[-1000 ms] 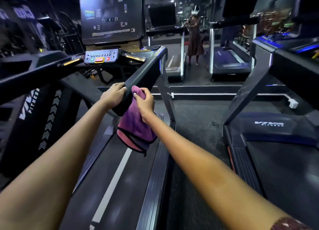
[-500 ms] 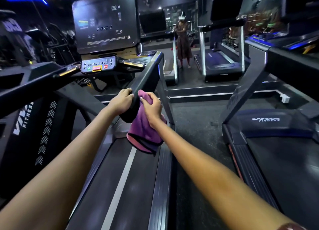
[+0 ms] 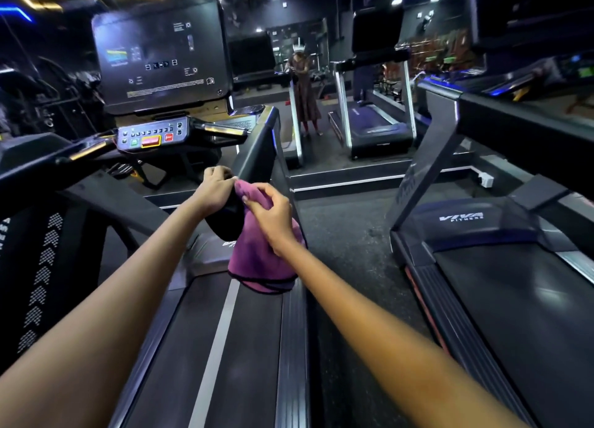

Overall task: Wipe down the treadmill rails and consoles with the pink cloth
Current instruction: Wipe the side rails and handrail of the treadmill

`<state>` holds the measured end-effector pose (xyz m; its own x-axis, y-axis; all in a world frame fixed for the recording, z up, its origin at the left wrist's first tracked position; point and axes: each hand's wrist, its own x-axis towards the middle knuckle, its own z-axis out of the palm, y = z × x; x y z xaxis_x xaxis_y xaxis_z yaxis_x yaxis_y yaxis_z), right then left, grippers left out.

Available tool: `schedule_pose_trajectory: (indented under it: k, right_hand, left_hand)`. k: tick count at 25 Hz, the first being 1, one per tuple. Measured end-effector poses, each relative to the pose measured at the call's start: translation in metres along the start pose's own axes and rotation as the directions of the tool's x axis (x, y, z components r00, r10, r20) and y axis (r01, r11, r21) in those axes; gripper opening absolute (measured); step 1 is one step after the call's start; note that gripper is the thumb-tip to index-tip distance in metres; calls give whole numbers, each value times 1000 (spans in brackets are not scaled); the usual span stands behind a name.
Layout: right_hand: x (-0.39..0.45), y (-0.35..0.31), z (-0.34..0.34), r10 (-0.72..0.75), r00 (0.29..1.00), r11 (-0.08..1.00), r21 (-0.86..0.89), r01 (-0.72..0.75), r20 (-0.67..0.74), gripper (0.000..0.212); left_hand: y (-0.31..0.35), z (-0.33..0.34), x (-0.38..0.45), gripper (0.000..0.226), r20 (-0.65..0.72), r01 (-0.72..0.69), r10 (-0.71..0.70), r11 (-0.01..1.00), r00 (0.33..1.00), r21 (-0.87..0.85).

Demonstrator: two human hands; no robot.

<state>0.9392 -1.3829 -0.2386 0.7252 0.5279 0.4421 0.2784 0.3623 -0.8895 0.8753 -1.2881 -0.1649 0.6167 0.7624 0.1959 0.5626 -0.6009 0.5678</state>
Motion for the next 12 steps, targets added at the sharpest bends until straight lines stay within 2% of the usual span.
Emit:
schedule_pose_trajectory:
  k: [2, 4, 6, 7, 9, 11, 12]
  right_hand:
    - [-17, 9, -2, 10, 999, 998, 58, -12, 31, 17]
    - [-13, 20, -1, 111, 994, 990, 93, -110, -4, 14]
    - [12, 19, 4, 215, 975, 975, 64, -212, -49, 11]
    - [25, 12, 6, 219, 974, 976, 24, -218, -58, 10]
    - [34, 1, 7, 118, 992, 993, -19, -119, -46, 11]
    - [18, -1, 6, 4, 1000, 1000, 31, -4, -4, 15]
    - [6, 5, 5, 1, 1000, 998, 66, -1, 7, 16]
  left_hand:
    - [-2, 2, 6, 23, 22, -26, 27, 997, 999, -71]
    - [-1, 2, 6, 21, 53, -14, 20, 992, 998, -129]
    - [-2, 3, 7, 20, 76, -3, 13, 991, 997, -135]
    - [0, 3, 7, 19, 91, -2, 11, 995, 996, -100]
    - [3, 3, 4, 27, 90, -34, 34, 999, 995, -12]
    - [3, 5, 10, 38, 56, -82, 82, 997, 995, 1]
    - [4, 5, 11, 39, 47, -82, 83, 996, 995, -17]
